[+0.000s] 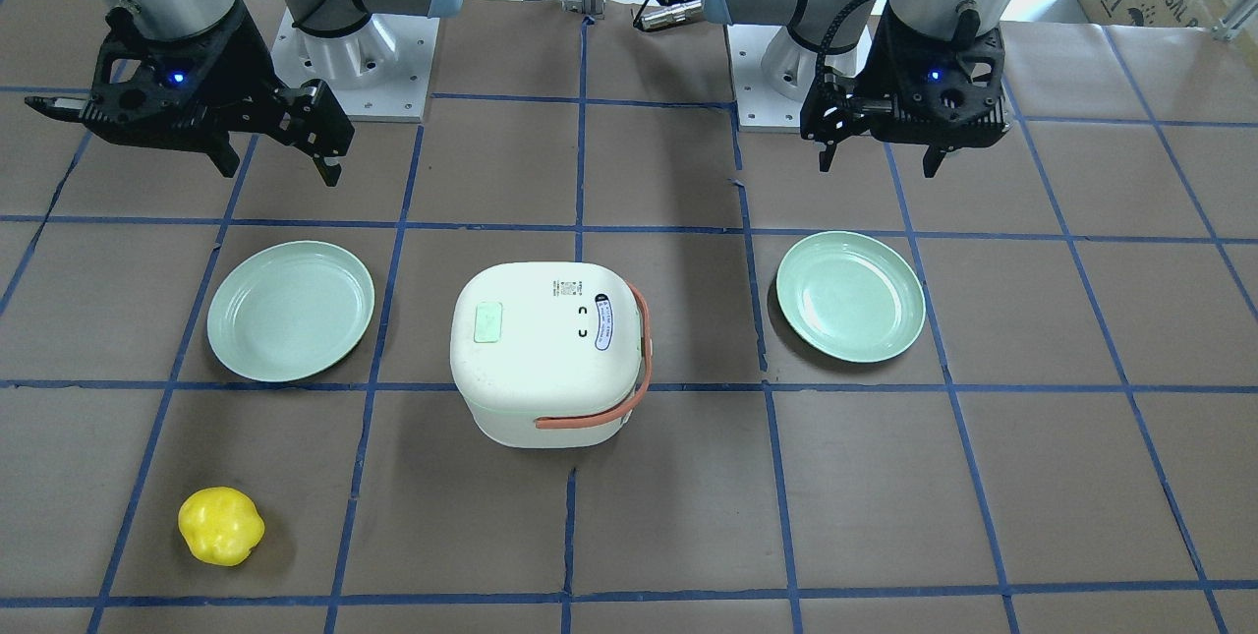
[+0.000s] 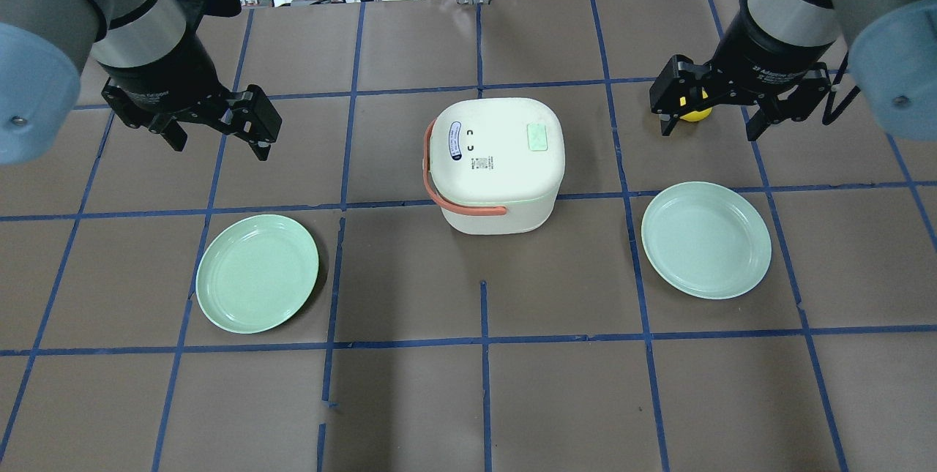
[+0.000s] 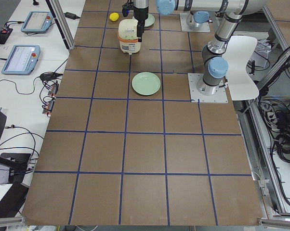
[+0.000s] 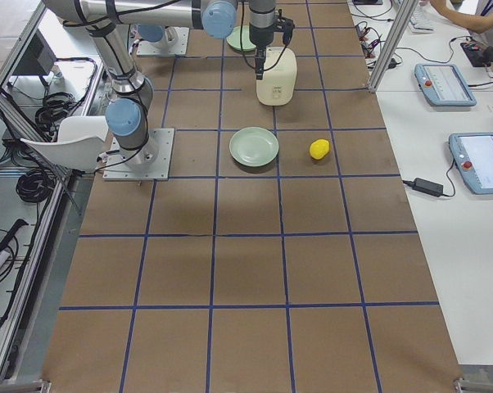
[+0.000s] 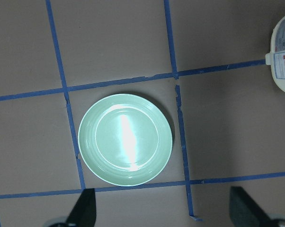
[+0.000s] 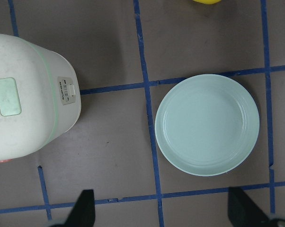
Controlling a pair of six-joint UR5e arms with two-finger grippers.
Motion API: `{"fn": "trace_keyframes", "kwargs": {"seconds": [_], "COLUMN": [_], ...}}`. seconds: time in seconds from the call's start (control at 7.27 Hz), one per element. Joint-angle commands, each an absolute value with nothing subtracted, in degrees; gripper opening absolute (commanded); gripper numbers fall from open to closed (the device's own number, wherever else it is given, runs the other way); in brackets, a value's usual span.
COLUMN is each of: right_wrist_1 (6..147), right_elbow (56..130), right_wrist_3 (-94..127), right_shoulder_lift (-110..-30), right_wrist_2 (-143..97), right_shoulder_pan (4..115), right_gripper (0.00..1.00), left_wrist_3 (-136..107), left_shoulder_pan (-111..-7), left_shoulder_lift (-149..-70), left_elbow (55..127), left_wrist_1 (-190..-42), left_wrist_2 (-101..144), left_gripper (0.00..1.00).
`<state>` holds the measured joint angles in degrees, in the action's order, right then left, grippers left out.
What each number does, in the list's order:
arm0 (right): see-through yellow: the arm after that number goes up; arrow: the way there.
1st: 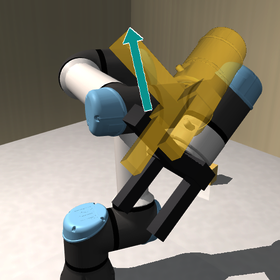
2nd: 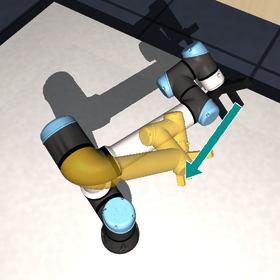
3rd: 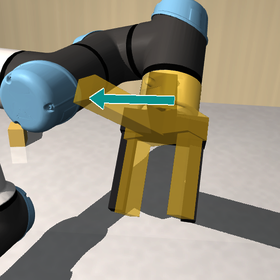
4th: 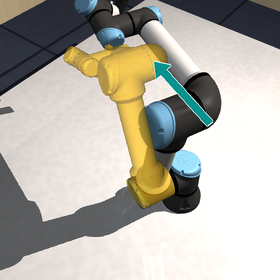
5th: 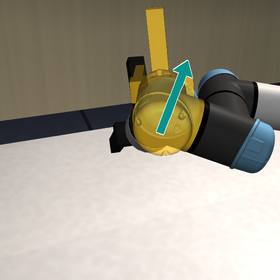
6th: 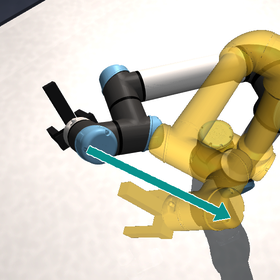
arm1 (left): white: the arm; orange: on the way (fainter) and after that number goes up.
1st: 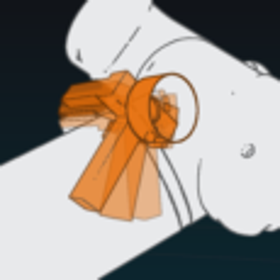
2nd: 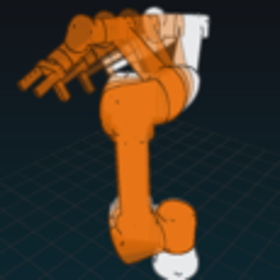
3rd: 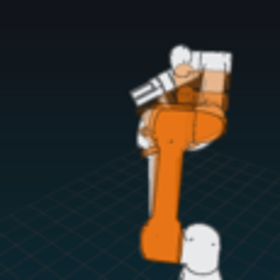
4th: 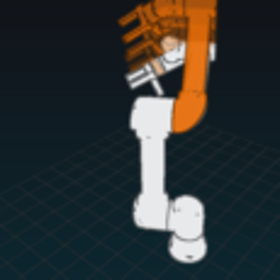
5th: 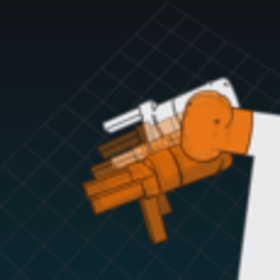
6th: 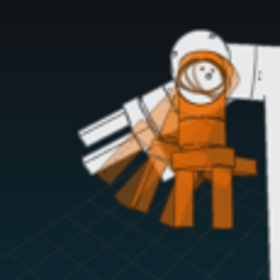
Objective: Press rice cooker button
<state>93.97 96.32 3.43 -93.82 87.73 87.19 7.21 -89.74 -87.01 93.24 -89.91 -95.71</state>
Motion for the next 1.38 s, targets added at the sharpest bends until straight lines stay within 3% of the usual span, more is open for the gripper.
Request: {"fn": "trace_keyframes", "kwargs": {"seconds": [0.0, 0.69, 0.83, 0.96, 1.1, 1.24], "right_wrist_1": [93.9, 92.2, 92.3, 92.3, 92.4, 92.6], "right_elbow": [96.2, 96.1, 96.1, 95.9, 95.9, 95.9], "right_wrist_3": [3.4, 3.7, 3.7, 3.5, 3.5, 3.4], "right_shoulder_lift": [-93.8, -93.9, -93.9, -93.9, -93.9, -93.7], "right_wrist_2": [87.0, 86.9, 86.6, 83.3, 81.1, 79.2], "right_shoulder_pan": [87.2, 87.2, 87.2, 87.2, 87.2, 87.2], "right_gripper": [1.0, 1.0, 0.87, 0.49, 0.23, 0.1], "left_wrist_3": [7.2, 7.2, 7.2, 7.2, 7.2, 7.2], "left_shoulder_pan": [-89.7, -89.7, -89.7, -89.7, -89.7, -89.7], "left_shoulder_lift": [-87.0, -87.0, -87.0, -87.0, -87.0, -87.0], "left_elbow": [93.3, 93.3, 93.3, 93.2, 93.3, 93.3], "left_wrist_1": [-89.9, -89.9, -89.9, -89.9, -89.9, -89.9], "left_wrist_2": [-95.7, -95.7, -95.7, -95.7, -95.7, -95.7], "left_gripper": [1.0, 1.0, 1.0, 1.0, 1.0, 1.0]}}
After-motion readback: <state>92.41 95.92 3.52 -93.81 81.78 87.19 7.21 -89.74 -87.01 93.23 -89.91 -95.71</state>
